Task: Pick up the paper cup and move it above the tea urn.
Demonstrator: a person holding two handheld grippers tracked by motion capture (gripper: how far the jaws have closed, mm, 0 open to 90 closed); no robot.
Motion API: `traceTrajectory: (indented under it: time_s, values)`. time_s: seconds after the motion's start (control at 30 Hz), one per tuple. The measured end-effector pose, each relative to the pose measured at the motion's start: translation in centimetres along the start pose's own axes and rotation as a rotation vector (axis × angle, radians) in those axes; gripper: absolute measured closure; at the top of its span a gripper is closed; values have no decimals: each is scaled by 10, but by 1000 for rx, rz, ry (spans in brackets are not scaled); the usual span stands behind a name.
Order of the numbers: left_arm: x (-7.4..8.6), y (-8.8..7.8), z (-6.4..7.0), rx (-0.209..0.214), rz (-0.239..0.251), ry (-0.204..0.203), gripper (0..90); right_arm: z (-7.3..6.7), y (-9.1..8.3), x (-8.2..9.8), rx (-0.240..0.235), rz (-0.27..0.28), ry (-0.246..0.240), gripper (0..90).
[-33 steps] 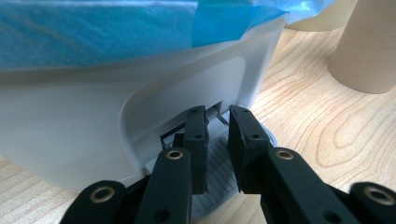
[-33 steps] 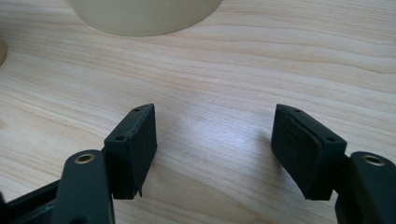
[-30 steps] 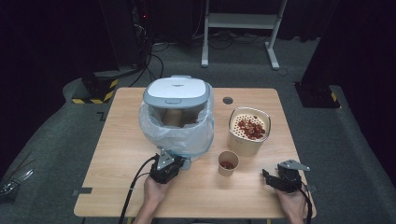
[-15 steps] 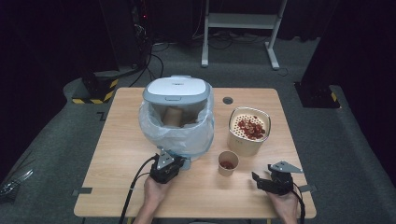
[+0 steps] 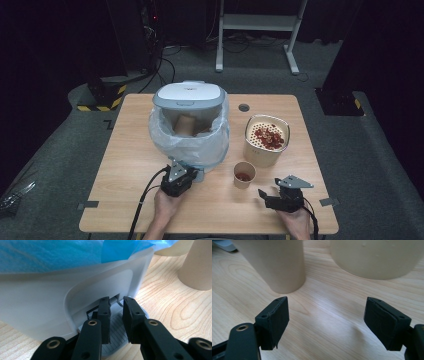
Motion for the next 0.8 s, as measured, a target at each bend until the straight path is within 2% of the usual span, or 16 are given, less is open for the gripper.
traceTrajectory:
  time_s: [0.37,0.8]
  values:
    - [0,0,-1,-6,0,0,766,-13,6,-4,-43,21,-38,194]
    - [0,0,-1,-8,0,-2,760,-20,13,-11,-85,40,-56,172]
Point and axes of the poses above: each handheld gripper's, and its own axes: y roughly forward along the jaws, x roughly out of its underside, z roughly to its right, the point moved 2 cm from there along y, roughly forward along the jaws, and after that the axes turned 2 degrees about -x, right-handed, at the moved point
